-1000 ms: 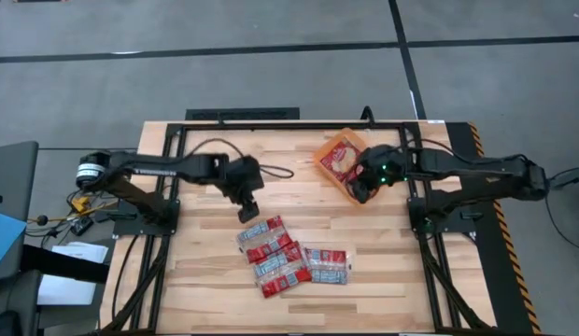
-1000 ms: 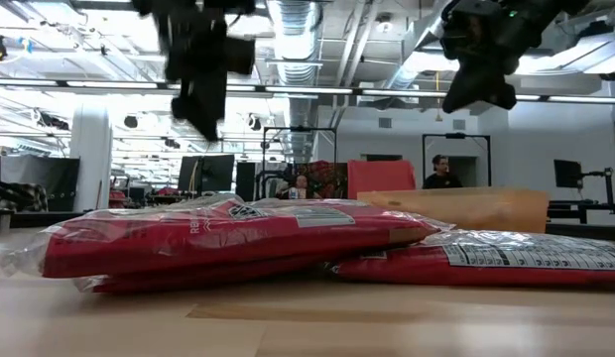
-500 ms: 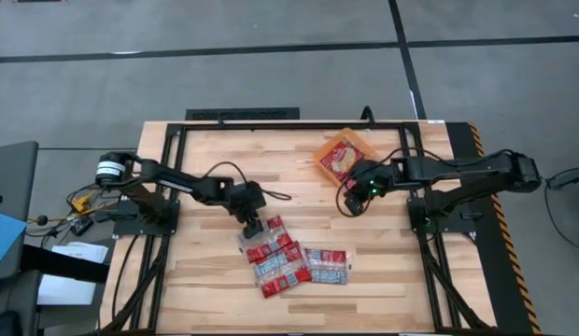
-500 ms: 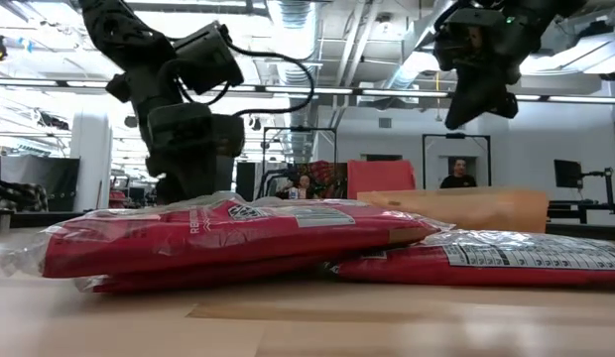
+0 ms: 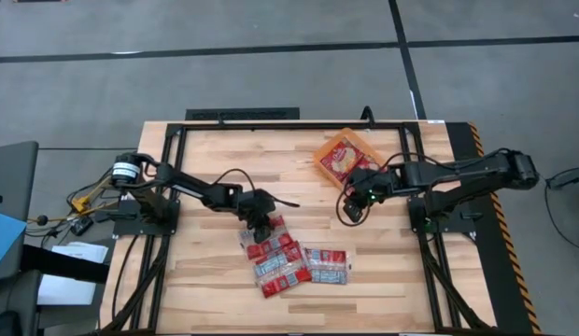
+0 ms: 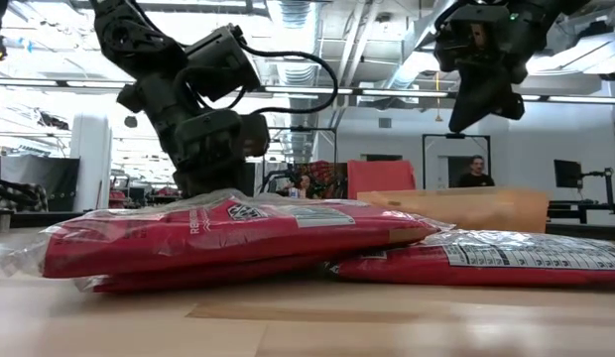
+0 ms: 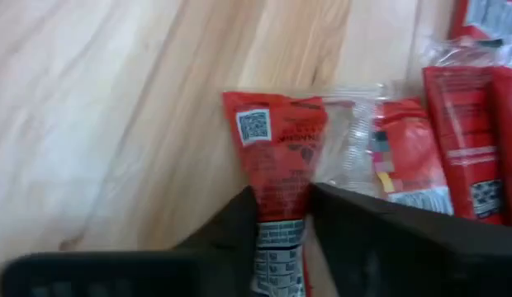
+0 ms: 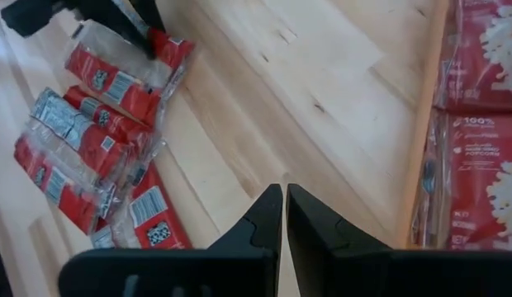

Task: Sort popcorn bags into baskets
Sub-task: Put the popcorn bag into the orange transparent bin

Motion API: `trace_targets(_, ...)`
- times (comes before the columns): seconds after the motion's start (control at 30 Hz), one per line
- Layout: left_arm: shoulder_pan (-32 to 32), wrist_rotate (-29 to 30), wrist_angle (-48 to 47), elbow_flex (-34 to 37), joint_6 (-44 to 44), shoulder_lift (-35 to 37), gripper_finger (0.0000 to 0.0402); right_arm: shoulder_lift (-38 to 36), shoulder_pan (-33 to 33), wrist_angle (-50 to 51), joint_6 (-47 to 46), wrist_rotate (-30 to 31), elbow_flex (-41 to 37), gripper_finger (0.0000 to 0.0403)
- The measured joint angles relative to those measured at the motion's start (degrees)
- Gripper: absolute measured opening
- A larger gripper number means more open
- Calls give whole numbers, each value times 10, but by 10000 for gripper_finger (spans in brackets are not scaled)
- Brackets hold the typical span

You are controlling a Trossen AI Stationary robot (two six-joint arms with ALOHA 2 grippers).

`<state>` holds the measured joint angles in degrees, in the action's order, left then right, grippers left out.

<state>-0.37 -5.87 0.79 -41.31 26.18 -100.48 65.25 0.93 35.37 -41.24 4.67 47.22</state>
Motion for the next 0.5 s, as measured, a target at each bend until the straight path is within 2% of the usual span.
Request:
trace_targets(0.1,8,-30,13,2,9,-2,20,0,3,1,-9,0,0,47)
trace_targets(0.33,39,-78,27,-3,70,10,6,-24,4,-12,-20,0,0,47)
trace_targets(0.5,75,-69,-2,-40,105,32,1,-70,5,-14,-32,16,0,47)
